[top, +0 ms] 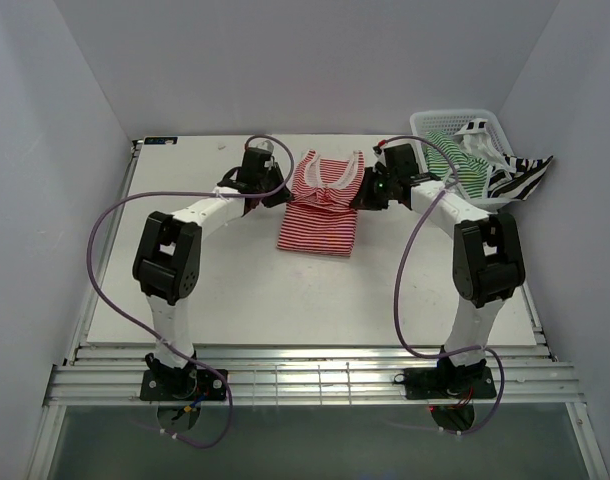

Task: Fold and stack the tank tops

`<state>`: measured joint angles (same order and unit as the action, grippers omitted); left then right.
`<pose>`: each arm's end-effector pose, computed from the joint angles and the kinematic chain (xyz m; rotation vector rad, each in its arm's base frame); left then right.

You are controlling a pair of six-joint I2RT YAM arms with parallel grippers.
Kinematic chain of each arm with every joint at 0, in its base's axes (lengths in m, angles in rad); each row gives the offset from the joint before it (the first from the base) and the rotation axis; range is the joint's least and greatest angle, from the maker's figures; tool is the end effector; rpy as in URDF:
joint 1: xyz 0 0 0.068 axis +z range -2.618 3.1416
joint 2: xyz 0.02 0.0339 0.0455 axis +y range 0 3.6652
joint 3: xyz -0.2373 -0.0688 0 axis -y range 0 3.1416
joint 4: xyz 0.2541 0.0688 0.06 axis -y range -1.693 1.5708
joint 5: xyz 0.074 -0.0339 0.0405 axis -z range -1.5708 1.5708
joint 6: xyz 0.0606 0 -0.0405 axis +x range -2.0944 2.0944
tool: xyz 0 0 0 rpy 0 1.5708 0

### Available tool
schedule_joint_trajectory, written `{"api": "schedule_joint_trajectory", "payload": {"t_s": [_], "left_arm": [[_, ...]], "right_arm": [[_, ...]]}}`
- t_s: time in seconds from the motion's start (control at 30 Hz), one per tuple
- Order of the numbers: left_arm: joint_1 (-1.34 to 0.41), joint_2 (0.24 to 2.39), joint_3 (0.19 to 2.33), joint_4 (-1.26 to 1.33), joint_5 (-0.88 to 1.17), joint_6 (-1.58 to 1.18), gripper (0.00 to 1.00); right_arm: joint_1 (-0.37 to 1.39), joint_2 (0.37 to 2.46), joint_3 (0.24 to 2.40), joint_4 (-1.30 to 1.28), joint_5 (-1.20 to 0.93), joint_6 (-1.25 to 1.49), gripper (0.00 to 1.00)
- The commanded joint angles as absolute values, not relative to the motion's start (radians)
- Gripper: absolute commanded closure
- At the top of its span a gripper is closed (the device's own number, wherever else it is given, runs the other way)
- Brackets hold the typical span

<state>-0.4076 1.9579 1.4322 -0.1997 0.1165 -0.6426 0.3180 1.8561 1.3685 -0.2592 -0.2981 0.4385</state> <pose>0.4194 -0.1888 0.1686 -0.2174 2.3748 -0.6578 0.4088 0.1533 0.1856 -0.0126 2.3894 0.7175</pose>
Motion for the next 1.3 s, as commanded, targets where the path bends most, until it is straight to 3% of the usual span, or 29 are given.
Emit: {"api": "schedule_joint_trajectory", "payload": {"t_s": [0.0, 0.47, 0.53, 0.57, 0.67, 0.8, 0.9, 1.0, 1.03, 1.27], "left_arm": [[-0.393, 1.979, 1.468, -0.129, 0.170, -0.618, 1.00], [-0.385, 2.134, 1.578, -0.133, 0.193, -0.609, 1.00], [-0.380, 2.146, 1.598, -0.156, 0.175, -0.607, 0.85], [-0.377, 2.149, 1.609, -0.161, 0.175, -0.607, 0.63], [-0.374, 2.157, 1.646, -0.167, 0.196, -0.595, 0.33], [-0.374, 2.128, 1.654, -0.157, 0.242, -0.588, 0.12], [-0.374, 2.083, 1.625, -0.160, 0.261, -0.588, 0.02], [-0.374, 2.004, 1.546, -0.172, 0.250, -0.584, 0.02], [-0.374, 1.979, 1.493, -0.173, 0.244, -0.583, 0.02], [-0.396, 1.789, 1.292, -0.144, 0.340, -0.610, 0.02]], "right_arm": [[0.296, 1.888, 1.437, -0.227, -0.340, 0.413, 0.92], [0.258, 2.066, 1.551, -0.215, -0.381, 0.388, 0.92], [0.255, 2.089, 1.571, -0.215, -0.393, 0.393, 0.86], [0.249, 2.104, 1.588, -0.216, -0.400, 0.393, 0.75], [0.247, 2.096, 1.595, -0.210, -0.414, 0.390, 0.59], [0.249, 2.034, 1.568, -0.222, -0.416, 0.362, 0.39], [0.250, 1.961, 1.522, -0.233, -0.430, 0.345, 0.28], [0.261, 1.864, 1.416, -0.233, -0.417, 0.333, 0.06], [0.267, 1.817, 1.361, -0.226, -0.408, 0.327, 0.10], [0.357, 1.753, 1.272, -0.173, -0.442, 0.339, 0.10]]}}
